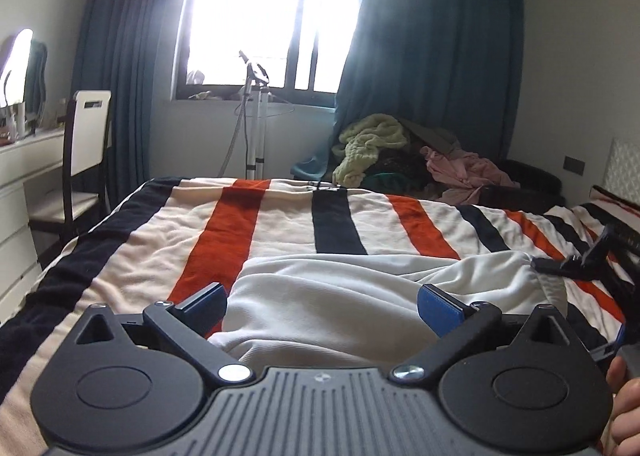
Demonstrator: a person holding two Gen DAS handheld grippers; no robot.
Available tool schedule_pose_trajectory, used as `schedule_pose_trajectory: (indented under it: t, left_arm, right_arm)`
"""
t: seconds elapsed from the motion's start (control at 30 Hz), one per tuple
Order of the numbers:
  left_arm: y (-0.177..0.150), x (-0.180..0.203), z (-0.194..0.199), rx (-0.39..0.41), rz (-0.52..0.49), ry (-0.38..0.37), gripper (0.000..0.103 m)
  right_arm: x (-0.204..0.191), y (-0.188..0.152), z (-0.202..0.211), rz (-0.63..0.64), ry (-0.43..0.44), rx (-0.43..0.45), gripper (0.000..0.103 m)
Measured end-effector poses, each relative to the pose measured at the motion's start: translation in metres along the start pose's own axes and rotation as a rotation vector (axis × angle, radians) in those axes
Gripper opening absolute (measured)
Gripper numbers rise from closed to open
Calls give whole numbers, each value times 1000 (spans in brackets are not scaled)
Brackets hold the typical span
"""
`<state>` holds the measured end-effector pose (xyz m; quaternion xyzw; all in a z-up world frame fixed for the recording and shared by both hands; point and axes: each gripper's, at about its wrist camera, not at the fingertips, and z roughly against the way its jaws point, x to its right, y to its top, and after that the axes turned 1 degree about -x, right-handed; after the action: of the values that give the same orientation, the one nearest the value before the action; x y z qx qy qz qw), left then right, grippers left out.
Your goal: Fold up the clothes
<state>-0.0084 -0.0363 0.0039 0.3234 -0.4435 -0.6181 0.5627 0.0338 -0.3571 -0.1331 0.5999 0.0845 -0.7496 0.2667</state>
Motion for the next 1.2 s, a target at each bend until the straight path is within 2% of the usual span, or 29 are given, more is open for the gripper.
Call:
schedule_pose_trajectory:
  t: [0.17,0.23,0.33,0.4,0.43,0.5,0.57,0.73,0.83,0.9,0.97,1.07,1.17,1.2]
  left_arm:
    - [-3,-25,-23,-73,143,35,102]
    - [-3,-39,-26,-85,215,38,102]
    - [-3,-51,-27,-91,256,67,102]
    - [-3,-58,-26,-93,269,85,102]
    - [-3,-59,-26,-95,266,84,102]
    - [-3,-55,-25,-105,225,61,102]
    - [-5,-43,-22,-95,153,45,102]
    - [-15,-8,-14,-56,-51,7,103]
    - [-21,13,-9,-32,-173,-16,103]
    - [-25,26,-6,-16,-255,-32,103]
    - [-34,39,-13,-19,-338,-1,103]
    - [-48,55,-34,-14,-450,155,103]
    - [-49,48,-59,-43,-419,321,102]
    - [-47,38,-64,-52,-365,347,103]
  right_arm:
    - [15,1,-16,-41,-77,8,87]
    - [12,4,-21,-21,-90,29,82]
    - [7,11,-26,19,-150,77,73]
    - [4,13,-26,54,-195,110,51]
    - [1,12,-24,79,-204,124,45]
    - [-8,10,-18,145,-204,153,34]
    - [-24,5,-10,231,-163,190,31]
    - [-65,-2,13,362,2,252,29]
    - [-82,-2,23,429,60,280,29]
    - [-85,0,32,430,87,295,29]
    - [-86,4,41,421,110,310,29]
    - [-76,13,47,378,116,310,29]
    - [-64,14,50,338,88,290,29]
    - [-61,14,50,330,72,283,29]
